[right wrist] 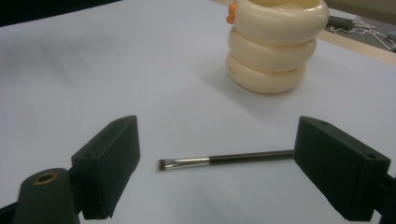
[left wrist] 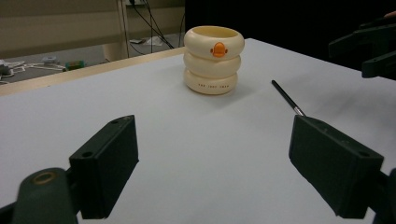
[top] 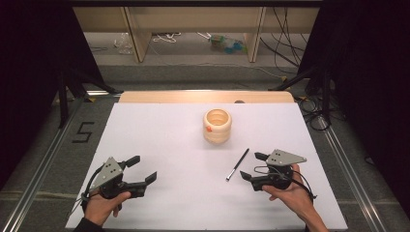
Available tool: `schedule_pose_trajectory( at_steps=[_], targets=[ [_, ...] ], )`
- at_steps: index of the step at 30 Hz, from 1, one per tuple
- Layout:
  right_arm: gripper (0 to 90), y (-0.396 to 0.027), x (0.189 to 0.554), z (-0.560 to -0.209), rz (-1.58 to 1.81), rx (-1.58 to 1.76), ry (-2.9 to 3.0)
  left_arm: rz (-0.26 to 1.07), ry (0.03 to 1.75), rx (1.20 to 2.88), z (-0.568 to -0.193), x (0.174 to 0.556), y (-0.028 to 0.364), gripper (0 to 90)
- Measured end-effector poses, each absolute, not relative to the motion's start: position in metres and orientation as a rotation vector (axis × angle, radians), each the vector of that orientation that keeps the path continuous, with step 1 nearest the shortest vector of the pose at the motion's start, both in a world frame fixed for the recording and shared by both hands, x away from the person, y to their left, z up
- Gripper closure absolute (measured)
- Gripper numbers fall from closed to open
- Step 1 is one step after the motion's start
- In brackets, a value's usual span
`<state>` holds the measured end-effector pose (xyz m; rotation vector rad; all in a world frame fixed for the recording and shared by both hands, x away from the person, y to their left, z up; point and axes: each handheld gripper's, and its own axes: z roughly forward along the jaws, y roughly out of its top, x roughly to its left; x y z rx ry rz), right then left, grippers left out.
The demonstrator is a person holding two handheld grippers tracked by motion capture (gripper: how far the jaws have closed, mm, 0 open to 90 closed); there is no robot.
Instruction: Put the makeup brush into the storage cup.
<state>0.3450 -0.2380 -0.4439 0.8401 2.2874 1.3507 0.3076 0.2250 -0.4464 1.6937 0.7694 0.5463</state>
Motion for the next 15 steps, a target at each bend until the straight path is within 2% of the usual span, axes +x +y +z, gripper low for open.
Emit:
schedule_pose_trajectory(
  at_steps=[5,15],
  targets=[
    [15.8,-0.232,0.363,-0.439,1.184,0.690,2.448,0.542,0.767,1.696,-0.446,0.308,0.224,15.8],
    [18.1,-0.225,0.382,-0.429,1.149,0.637,2.513,0.542,0.761,1.697,-0.446,0.308,0.225,15.8]
  ],
)
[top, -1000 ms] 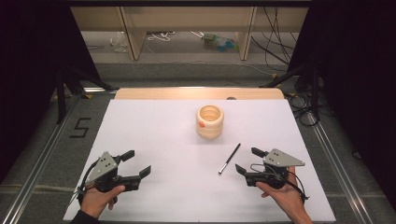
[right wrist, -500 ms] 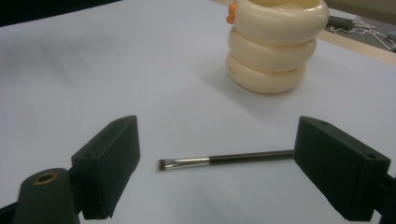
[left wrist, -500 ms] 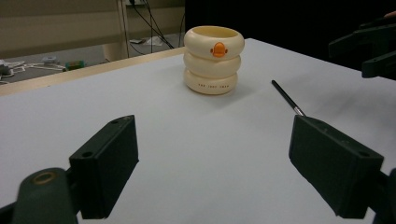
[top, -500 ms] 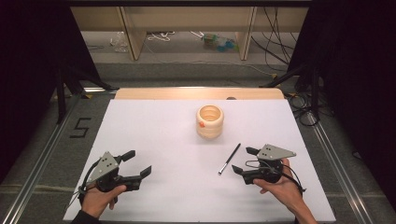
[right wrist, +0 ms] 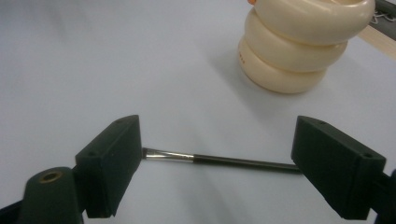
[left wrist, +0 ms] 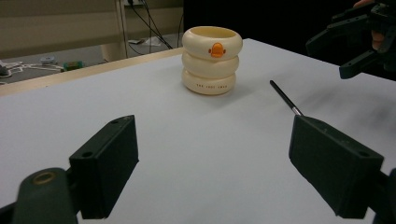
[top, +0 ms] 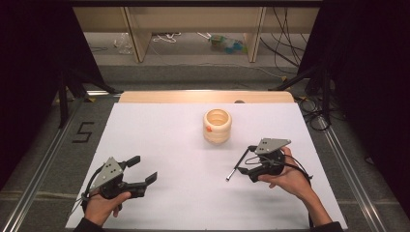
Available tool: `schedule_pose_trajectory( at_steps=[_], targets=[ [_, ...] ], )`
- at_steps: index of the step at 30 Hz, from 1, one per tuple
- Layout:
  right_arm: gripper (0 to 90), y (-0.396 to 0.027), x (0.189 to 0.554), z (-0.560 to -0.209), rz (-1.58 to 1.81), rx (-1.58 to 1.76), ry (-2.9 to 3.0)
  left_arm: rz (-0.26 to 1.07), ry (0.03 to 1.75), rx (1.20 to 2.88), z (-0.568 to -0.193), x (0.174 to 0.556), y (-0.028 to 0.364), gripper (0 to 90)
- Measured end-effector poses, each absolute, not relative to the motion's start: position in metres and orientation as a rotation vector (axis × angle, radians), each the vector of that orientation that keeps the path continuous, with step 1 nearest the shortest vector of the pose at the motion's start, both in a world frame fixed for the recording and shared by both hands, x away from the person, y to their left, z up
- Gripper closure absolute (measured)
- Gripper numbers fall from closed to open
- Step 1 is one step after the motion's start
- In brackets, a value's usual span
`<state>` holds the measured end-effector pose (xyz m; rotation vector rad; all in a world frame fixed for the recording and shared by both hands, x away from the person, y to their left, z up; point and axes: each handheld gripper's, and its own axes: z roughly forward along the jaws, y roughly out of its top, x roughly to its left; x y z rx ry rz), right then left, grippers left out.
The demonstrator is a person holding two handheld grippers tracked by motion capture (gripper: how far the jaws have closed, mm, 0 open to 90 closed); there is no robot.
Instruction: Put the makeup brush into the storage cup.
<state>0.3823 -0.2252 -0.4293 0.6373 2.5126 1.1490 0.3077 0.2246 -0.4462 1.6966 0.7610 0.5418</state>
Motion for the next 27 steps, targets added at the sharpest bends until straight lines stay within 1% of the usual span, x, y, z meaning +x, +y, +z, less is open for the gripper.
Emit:
schedule_pose_trajectory(
  at_steps=[5,7,10,17,27],
  targets=[
    [19.3,-0.222,0.392,-0.424,1.125,0.590,2.545,0.530,0.768,1.691,-0.446,0.307,0.224,15.8],
    [21.3,-0.221,0.397,-0.422,1.109,0.552,2.575,0.529,0.768,1.692,-0.446,0.306,0.224,15.8],
    [20.8,-0.217,0.404,-0.422,1.084,0.537,2.612,0.531,0.768,1.693,-0.446,0.307,0.224,15.8],
    [23.1,-0.207,0.416,-0.430,0.995,0.493,2.711,0.520,0.756,1.689,-0.447,0.306,0.223,15.8],
    [23.8,-0.194,0.428,-0.440,0.885,0.431,2.827,0.520,0.749,1.687,-0.446,0.306,0.222,15.9]
  ],
)
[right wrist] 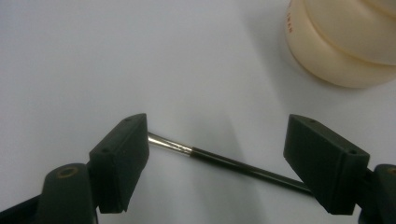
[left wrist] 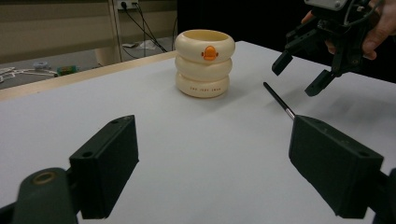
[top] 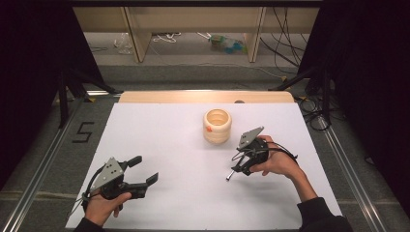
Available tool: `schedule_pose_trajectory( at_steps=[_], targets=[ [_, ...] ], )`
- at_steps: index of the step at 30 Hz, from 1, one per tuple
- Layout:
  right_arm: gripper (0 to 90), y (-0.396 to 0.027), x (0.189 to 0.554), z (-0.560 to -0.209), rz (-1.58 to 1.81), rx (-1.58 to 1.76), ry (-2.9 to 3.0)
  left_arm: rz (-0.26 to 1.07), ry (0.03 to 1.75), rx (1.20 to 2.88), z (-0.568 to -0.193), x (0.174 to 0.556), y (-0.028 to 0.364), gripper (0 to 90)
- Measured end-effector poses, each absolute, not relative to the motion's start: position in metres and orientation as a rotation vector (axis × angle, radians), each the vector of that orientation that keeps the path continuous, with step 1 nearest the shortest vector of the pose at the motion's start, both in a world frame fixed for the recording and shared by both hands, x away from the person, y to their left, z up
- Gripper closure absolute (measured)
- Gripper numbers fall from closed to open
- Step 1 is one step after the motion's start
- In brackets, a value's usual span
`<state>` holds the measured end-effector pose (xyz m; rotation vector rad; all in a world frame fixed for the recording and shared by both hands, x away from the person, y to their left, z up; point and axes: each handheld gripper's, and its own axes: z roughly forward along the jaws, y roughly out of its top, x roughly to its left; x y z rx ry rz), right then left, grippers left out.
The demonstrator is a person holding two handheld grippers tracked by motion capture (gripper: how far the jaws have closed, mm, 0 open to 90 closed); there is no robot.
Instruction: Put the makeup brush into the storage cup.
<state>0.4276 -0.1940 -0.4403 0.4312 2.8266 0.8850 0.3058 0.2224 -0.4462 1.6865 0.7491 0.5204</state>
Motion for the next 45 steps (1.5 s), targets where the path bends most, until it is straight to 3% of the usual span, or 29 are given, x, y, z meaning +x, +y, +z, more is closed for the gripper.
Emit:
schedule_pose_trajectory(
  at_steps=[45],
  targets=[
    [26.9,-0.183,0.444,-0.463,0.631,0.308,2.952,0.515,0.749,1.688,-0.446,0.306,0.222,16.0]
  ],
)
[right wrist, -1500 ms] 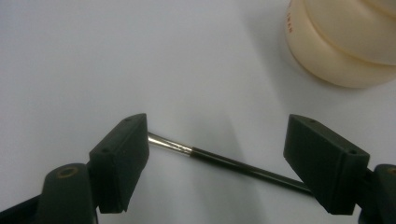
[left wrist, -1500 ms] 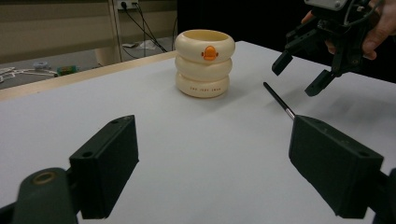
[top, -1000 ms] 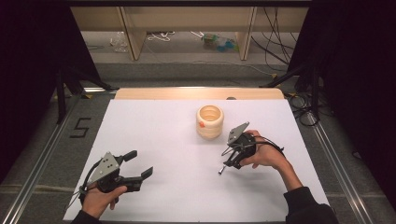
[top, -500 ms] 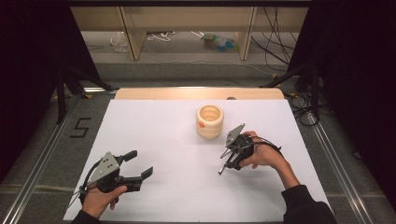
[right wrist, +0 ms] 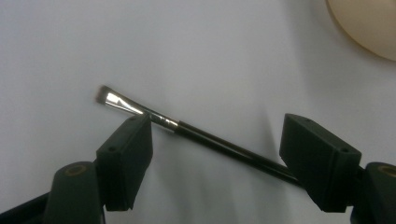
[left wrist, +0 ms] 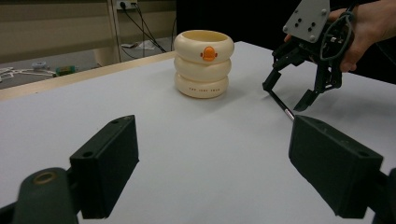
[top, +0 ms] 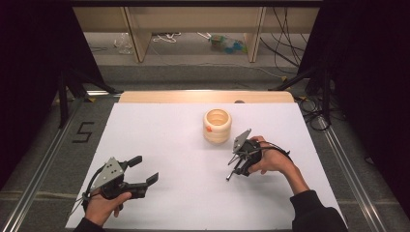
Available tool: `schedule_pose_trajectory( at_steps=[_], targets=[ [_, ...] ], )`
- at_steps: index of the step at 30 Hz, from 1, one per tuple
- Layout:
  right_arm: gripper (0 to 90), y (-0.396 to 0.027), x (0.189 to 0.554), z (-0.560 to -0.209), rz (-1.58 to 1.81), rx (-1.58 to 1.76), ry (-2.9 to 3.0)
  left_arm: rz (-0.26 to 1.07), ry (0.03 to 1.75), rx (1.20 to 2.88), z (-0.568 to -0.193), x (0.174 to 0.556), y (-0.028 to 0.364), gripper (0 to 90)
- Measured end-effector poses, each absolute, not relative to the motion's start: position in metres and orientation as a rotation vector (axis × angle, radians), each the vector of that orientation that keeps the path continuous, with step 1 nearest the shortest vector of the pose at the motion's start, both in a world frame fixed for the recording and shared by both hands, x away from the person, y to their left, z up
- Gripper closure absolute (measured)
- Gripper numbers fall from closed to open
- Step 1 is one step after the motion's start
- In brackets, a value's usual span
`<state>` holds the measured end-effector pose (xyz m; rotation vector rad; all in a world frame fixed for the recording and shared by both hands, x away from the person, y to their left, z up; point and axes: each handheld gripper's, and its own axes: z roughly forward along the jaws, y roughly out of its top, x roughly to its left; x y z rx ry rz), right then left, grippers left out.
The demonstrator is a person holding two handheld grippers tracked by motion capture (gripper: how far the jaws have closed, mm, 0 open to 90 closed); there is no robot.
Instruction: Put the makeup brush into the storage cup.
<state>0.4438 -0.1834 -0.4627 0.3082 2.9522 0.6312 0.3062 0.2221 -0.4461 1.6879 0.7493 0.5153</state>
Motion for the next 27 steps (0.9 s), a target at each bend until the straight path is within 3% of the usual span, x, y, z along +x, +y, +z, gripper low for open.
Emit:
schedule_pose_trajectory(
  at_steps=[27],
  targets=[
    [34.3,-0.1829,0.4454,-0.4669,0.613,0.348,3.003,0.511,0.753,1.690,-0.4464,0.3062,0.2220,16.1]
  ],
)
